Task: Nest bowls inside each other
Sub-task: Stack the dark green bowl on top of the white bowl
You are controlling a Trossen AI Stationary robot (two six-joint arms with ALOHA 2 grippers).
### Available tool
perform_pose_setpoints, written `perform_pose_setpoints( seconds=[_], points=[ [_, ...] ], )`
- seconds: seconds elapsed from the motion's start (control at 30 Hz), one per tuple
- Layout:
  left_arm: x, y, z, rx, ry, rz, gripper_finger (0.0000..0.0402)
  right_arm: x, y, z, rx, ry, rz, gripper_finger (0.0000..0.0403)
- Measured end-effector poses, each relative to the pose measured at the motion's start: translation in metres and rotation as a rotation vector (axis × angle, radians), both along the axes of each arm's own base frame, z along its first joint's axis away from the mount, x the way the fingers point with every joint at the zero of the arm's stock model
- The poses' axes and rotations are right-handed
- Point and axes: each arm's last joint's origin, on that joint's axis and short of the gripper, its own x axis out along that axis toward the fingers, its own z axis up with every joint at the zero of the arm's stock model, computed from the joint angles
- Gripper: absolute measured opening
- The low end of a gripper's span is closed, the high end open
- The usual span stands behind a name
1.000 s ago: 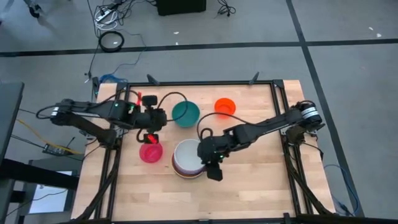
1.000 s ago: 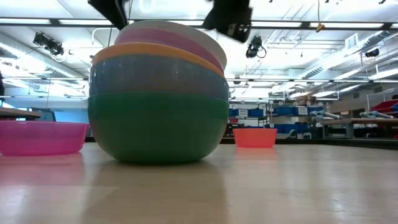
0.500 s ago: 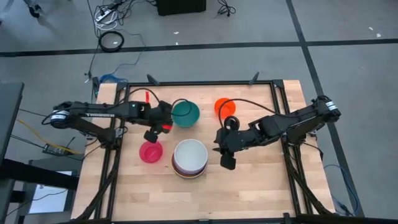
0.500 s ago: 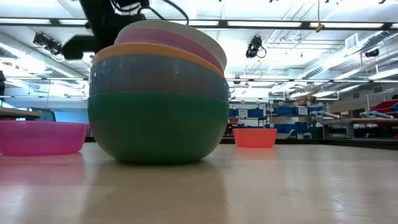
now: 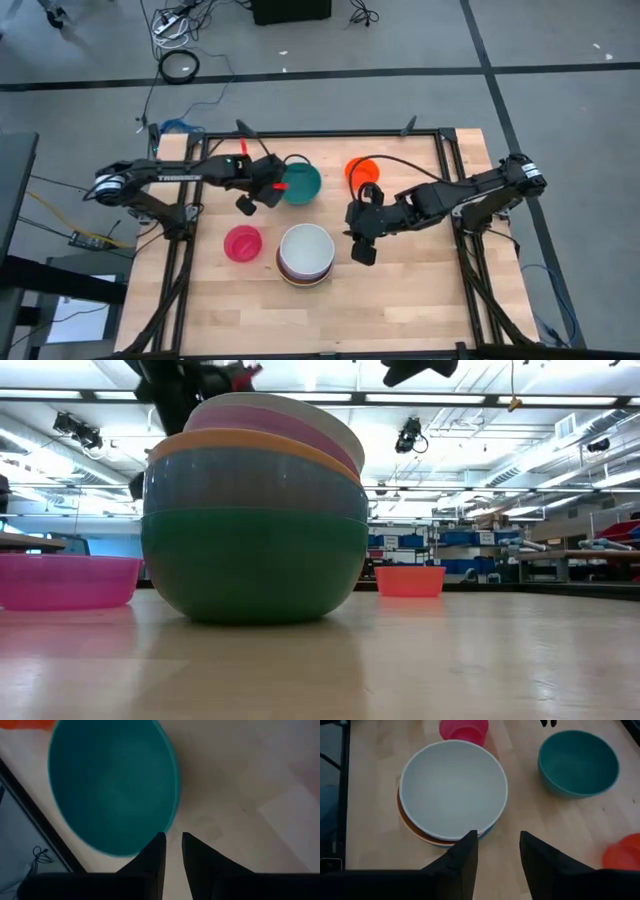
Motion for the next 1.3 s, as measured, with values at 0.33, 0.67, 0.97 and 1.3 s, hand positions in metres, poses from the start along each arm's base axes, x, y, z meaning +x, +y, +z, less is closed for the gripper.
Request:
perform_pose_setpoints(
  seconds=[0.33, 0.67, 0.97, 1.3],
  points=[
    [0.018, 0.019, -0.027, -0.028, 0.021, -0.022, 0.0072, 0.000, -0.004, -0.001, -0.003, 0.012, -0.013, 0.0132],
    [0.026, 0.023, -0.046, -0.046, 0.064, -0.017, 0.0063, 0.001, -0.008, -0.001, -0.004, 0.013, -0.025, 0.0132],
    [0.031, 0.025, -0.041, -0.029, 0.039, 0.047, 0.0008, 0.001, -0.008, -0.001, -0.006, 0.018, -0.026, 0.0130],
    [0.027, 0.015, 0.040, 0.040, -0.078, 0.153, 0.0007, -0.006, -0.015, -0.005, -0.103, 0.070, -0.142, 0.0127]
  ],
)
